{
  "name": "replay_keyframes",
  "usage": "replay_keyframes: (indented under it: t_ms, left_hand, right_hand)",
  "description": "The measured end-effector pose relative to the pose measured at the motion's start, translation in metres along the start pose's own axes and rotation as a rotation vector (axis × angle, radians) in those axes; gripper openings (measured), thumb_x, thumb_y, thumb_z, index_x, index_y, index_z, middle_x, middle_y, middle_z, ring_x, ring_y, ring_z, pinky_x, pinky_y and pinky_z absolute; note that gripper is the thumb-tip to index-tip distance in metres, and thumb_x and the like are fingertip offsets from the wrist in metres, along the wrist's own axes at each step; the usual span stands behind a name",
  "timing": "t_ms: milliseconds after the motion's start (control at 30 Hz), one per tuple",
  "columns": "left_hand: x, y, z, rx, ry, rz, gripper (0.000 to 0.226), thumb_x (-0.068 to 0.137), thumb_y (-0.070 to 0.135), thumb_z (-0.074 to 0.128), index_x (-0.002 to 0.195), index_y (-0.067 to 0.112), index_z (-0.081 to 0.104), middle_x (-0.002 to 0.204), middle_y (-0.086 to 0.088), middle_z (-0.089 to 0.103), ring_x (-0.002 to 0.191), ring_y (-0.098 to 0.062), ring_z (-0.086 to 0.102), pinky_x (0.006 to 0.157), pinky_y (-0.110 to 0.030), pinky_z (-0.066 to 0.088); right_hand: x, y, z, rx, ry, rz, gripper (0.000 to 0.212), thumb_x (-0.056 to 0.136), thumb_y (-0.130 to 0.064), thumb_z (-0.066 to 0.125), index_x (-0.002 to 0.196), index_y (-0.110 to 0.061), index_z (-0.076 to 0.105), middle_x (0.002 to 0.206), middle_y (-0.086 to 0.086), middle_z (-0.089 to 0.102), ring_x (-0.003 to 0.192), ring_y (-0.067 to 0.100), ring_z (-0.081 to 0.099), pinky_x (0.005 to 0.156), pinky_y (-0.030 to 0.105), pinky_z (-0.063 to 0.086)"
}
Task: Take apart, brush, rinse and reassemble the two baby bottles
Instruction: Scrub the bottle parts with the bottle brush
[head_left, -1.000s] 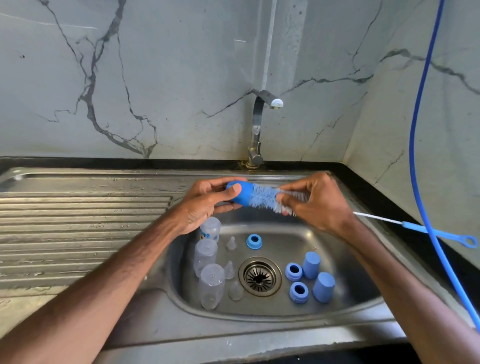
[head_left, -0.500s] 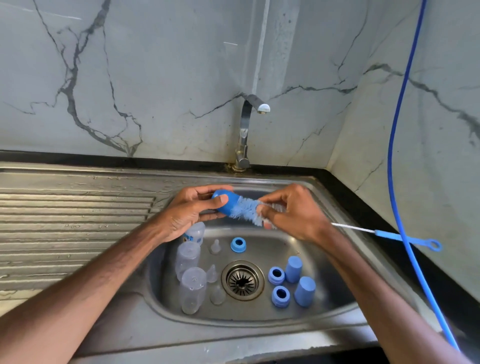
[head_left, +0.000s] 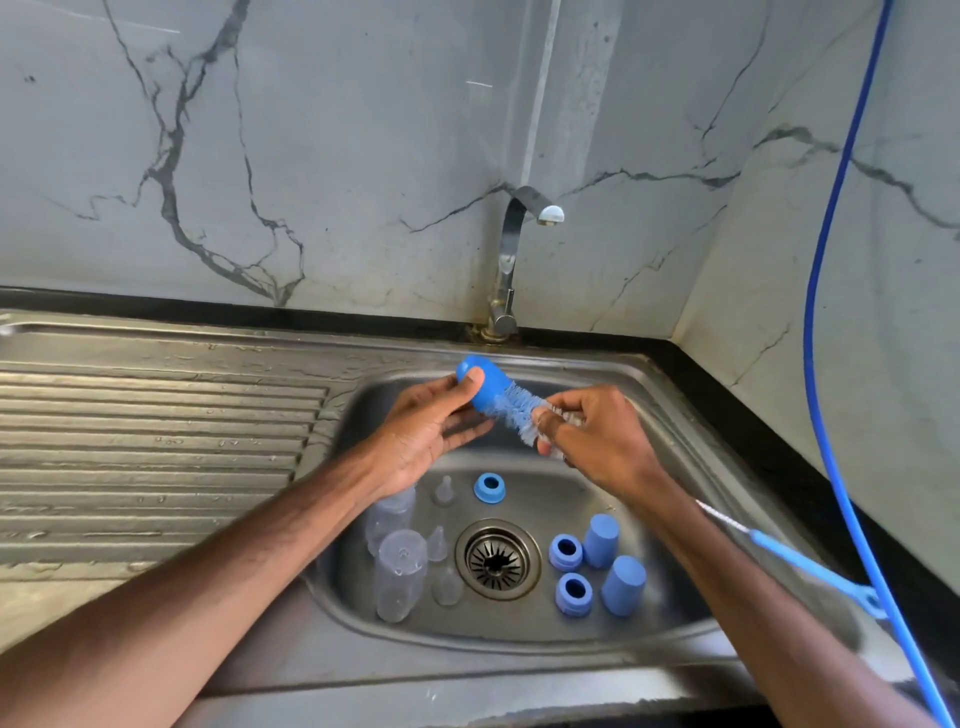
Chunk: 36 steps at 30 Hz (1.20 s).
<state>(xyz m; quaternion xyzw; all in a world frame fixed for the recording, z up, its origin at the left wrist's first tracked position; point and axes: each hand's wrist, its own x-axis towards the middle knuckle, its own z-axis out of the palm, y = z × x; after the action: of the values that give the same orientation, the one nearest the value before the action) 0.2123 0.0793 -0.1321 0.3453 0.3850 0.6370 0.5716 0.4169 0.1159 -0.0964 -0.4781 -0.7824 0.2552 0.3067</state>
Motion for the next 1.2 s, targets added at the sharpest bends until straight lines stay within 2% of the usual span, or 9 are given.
replay_keyframes:
  t_ms: [100, 267, 433, 567, 667, 767, 967, 1133, 1200]
  left_hand:
    - [0.001, 0.010, -0.010, 0.017, 0.062, 0.066, 0.040, 0.103, 0.021, 0.058, 0.134, -0.004, 0.061, 0.127, -0.022, 0.069, 0.115, -0.028, 0.067, 0.100, -0.036, 0.056]
    - [-0.003, 0.006, 0.002, 0.035, -0.049, 0.001, 0.036, 0.102, 0.020, 0.060, 0.129, -0.004, 0.062, 0.126, -0.023, 0.069, 0.119, -0.031, 0.067, 0.104, -0.041, 0.054]
    - [-0.004, 0.014, -0.002, 0.004, -0.034, 0.068, 0.038, 0.103, 0.018, 0.057, 0.134, -0.004, 0.060, 0.131, -0.020, 0.068, 0.119, -0.027, 0.066, 0.106, -0.039, 0.053]
    - [-0.007, 0.015, 0.009, -0.015, -0.139, 0.021, 0.039, 0.101, 0.016, 0.058, 0.134, -0.005, 0.058, 0.133, -0.021, 0.066, 0.123, -0.028, 0.064, 0.109, -0.042, 0.050]
    - [-0.007, 0.020, 0.009, -0.040, -0.055, 0.088, 0.039, 0.102, 0.013, 0.057, 0.135, -0.008, 0.057, 0.134, -0.023, 0.065, 0.121, -0.029, 0.064, 0.106, -0.039, 0.053]
    - [-0.008, 0.026, 0.000, -0.088, 0.003, 0.106, 0.031, 0.104, 0.013, 0.055, 0.127, -0.007, 0.061, 0.129, -0.025, 0.066, 0.113, -0.028, 0.068, 0.103, -0.038, 0.054]
    - [-0.009, 0.022, 0.003, -0.064, -0.076, 0.064, 0.036, 0.105, 0.020, 0.054, 0.130, -0.006, 0.060, 0.129, -0.022, 0.068, 0.123, -0.031, 0.066, 0.103, -0.038, 0.054]
    - [-0.004, 0.012, 0.005, -0.171, 0.084, 0.021, 0.025, 0.101, 0.018, 0.062, 0.115, -0.002, 0.066, 0.116, -0.023, 0.072, 0.099, -0.025, 0.074, 0.088, -0.033, 0.062]
    - [-0.003, 0.011, 0.006, -0.153, 0.096, -0.006, 0.032, 0.101, 0.024, 0.062, 0.119, -0.002, 0.065, 0.118, -0.024, 0.071, 0.101, -0.026, 0.073, 0.087, -0.033, 0.062]
  right_hand:
    - [-0.001, -0.002, -0.009, 0.300, -0.202, 0.107, 0.014, 0.100, -0.025, 0.067, 0.094, -0.021, 0.079, 0.067, 0.000, 0.072, 0.042, 0.006, 0.044, 0.035, 0.017, 0.029]
    - [0.001, -0.001, -0.013, 0.221, -0.040, 0.126, 0.012, 0.099, -0.024, 0.069, 0.095, -0.020, 0.080, 0.063, 0.000, 0.072, 0.042, 0.004, 0.046, 0.036, 0.017, 0.030]
    - [0.002, -0.001, -0.026, 0.466, -0.272, 0.258, 0.018, 0.098, -0.020, 0.064, 0.095, -0.025, 0.081, 0.070, 0.000, 0.067, 0.041, 0.005, 0.036, 0.038, 0.016, 0.018]
    - [0.009, 0.006, -0.040, 0.637, -0.450, 0.470, 0.037, 0.087, -0.004, 0.052, 0.112, -0.013, 0.077, 0.068, -0.007, 0.055, 0.039, 0.002, 0.024, 0.032, 0.013, 0.015]
    - [0.008, 0.006, -0.047, 0.703, -0.520, 0.519, 0.042, 0.087, 0.000, 0.048, 0.116, -0.008, 0.078, 0.066, -0.009, 0.050, 0.038, 0.001, 0.020, 0.031, 0.013, 0.011]
    - [0.007, 0.002, -0.047, 0.677, -0.516, 0.528, 0.042, 0.095, 0.000, 0.043, 0.112, -0.009, 0.080, 0.064, -0.008, 0.050, 0.038, 0.001, 0.021, 0.031, 0.013, 0.011]
    - [0.005, 0.009, -0.051, 0.559, -0.288, 0.469, 0.026, 0.100, -0.011, 0.052, 0.116, -0.008, 0.072, 0.069, -0.003, 0.061, 0.040, 0.001, 0.029, 0.032, 0.014, 0.016]
    - [0.003, 0.007, -0.044, 0.470, -0.343, 0.383, 0.019, 0.097, -0.015, 0.062, 0.104, -0.015, 0.079, 0.070, 0.002, 0.064, 0.040, 0.005, 0.031, 0.036, 0.013, 0.019]
    - [0.001, 0.003, -0.038, 0.421, -0.336, 0.353, 0.017, 0.095, -0.015, 0.065, 0.097, -0.019, 0.081, 0.071, 0.004, 0.067, 0.040, 0.006, 0.034, 0.038, 0.013, 0.020]
